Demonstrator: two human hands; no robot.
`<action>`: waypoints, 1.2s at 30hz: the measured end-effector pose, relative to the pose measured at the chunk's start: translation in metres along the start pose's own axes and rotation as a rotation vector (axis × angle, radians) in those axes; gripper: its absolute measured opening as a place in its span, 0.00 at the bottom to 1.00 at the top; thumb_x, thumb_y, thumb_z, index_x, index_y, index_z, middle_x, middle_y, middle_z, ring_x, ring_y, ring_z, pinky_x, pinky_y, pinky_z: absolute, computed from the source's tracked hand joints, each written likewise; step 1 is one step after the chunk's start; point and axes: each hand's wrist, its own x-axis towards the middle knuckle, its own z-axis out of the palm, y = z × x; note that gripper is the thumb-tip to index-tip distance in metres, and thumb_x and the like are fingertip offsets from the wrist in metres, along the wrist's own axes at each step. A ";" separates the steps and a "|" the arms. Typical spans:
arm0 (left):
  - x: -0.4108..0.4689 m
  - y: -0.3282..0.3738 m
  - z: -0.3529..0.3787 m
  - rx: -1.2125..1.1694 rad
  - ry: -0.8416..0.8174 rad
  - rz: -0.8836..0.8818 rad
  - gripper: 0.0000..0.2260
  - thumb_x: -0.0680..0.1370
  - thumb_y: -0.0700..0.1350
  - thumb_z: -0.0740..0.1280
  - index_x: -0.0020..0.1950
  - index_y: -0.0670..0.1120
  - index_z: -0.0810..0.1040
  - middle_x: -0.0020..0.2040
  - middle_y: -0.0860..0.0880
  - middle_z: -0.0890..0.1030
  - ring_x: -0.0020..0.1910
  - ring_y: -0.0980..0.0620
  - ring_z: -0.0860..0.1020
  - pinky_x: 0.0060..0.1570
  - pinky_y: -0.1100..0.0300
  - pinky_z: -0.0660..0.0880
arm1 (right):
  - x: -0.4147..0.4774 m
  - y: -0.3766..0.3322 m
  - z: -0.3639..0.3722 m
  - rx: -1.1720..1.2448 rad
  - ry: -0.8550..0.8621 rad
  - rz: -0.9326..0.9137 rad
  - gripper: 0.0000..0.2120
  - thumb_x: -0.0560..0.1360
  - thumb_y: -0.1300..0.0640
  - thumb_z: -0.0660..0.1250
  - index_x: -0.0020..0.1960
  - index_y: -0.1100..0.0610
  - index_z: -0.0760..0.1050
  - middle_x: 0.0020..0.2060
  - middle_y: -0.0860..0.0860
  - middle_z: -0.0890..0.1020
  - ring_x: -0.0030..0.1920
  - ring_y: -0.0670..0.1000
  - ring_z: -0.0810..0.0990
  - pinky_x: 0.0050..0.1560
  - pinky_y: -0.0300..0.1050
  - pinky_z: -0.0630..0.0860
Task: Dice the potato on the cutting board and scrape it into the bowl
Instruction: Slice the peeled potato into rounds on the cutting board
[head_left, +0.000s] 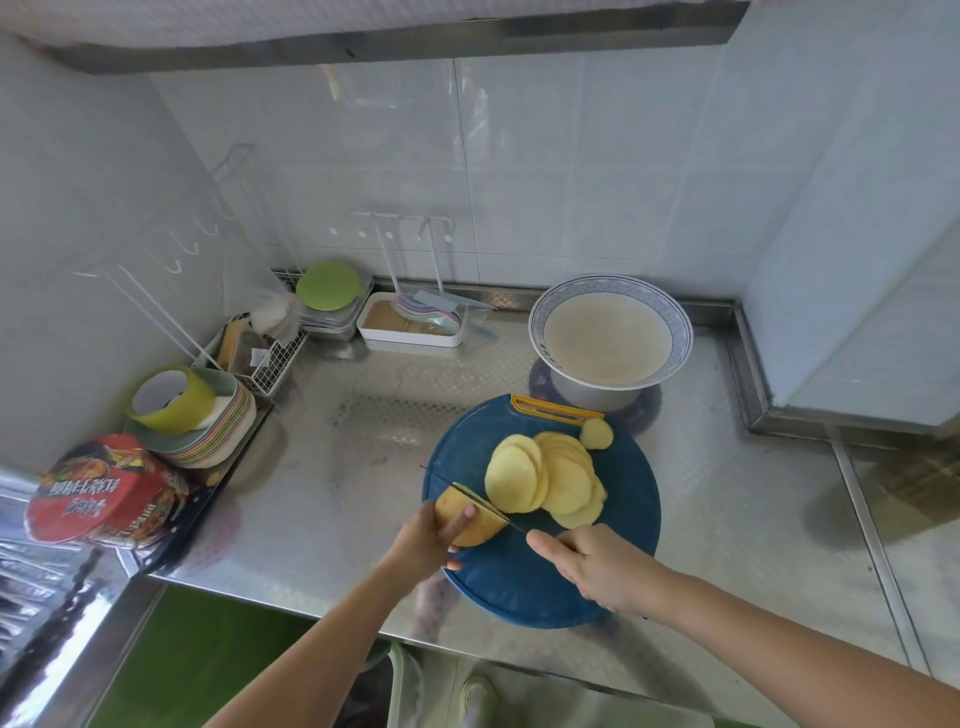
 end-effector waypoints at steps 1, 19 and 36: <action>0.000 0.000 -0.002 -0.007 -0.011 -0.002 0.22 0.77 0.51 0.66 0.62 0.38 0.67 0.55 0.39 0.73 0.45 0.46 0.78 0.41 0.50 0.81 | 0.001 0.001 0.001 -0.034 0.005 -0.012 0.29 0.76 0.30 0.53 0.32 0.54 0.58 0.25 0.46 0.61 0.23 0.44 0.61 0.29 0.39 0.60; 0.006 0.003 -0.008 -0.237 -0.140 -0.085 0.06 0.82 0.34 0.55 0.51 0.45 0.65 0.46 0.48 0.72 0.37 0.50 0.73 0.27 0.58 0.78 | -0.001 -0.003 0.002 -0.101 0.000 -0.041 0.29 0.76 0.30 0.50 0.31 0.54 0.58 0.25 0.46 0.62 0.26 0.44 0.62 0.34 0.41 0.61; 0.004 0.002 -0.010 -0.004 -0.091 0.087 0.09 0.82 0.43 0.60 0.60 0.41 0.67 0.58 0.37 0.76 0.44 0.48 0.79 0.41 0.53 0.81 | -0.001 -0.008 0.003 -0.044 -0.037 0.032 0.29 0.72 0.28 0.49 0.31 0.54 0.57 0.24 0.47 0.61 0.23 0.44 0.60 0.31 0.41 0.61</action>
